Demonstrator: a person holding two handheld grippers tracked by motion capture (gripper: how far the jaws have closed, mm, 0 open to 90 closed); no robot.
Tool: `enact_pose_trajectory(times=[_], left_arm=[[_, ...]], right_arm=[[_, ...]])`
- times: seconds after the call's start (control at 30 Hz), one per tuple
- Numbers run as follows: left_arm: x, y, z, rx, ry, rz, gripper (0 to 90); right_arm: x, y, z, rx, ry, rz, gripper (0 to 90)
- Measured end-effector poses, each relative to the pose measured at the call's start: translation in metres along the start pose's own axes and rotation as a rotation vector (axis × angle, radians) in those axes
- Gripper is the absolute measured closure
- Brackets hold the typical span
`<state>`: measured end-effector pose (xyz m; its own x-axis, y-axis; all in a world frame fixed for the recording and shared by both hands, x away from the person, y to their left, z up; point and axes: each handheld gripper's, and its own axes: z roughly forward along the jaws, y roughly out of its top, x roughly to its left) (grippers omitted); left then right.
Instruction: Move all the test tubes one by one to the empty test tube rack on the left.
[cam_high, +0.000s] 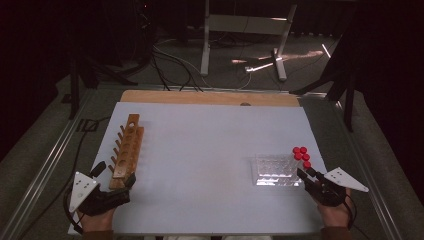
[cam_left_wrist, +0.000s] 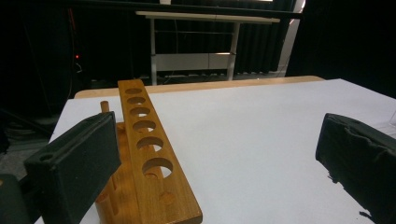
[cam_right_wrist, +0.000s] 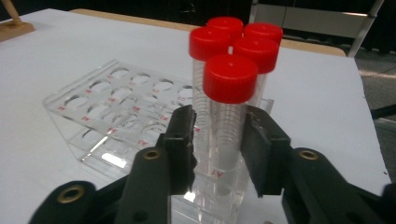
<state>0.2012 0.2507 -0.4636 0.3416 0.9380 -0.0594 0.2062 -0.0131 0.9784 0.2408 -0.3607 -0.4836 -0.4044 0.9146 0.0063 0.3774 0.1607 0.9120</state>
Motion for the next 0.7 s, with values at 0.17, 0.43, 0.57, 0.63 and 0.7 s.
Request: enact_pose_trajectory(times=[0.17, 0.43, 0.57, 0.63, 0.7], left_arm=[[0.000, 0.000, 0.000, 0.002, -0.001, 0.002, 0.6], [0.000, 0.000, 0.000, -0.001, 0.006, 0.004, 0.6], [0.000, 0.000, 0.000, -0.001, 0.008, 0.003, 0.6], [0.000, 0.000, 0.000, 0.002, 0.008, 0.003, 0.6], [0.000, 0.000, 0.000, 0.002, 0.008, 0.004, 0.6]], right_arm=[[-0.001, 0.001, 0.001, 0.002, -0.010, 0.004, 73.1], [0.001, 0.006, -0.004, -0.026, -0.020, -0.008, 74.1], [0.001, 0.010, -0.008, -0.045, -0.019, -0.004, 74.2], [0.001, 0.013, -0.010, -0.053, -0.019, -0.008, 74.2], [0.001, 0.016, -0.013, -0.065, -0.021, -0.008, 74.2]])
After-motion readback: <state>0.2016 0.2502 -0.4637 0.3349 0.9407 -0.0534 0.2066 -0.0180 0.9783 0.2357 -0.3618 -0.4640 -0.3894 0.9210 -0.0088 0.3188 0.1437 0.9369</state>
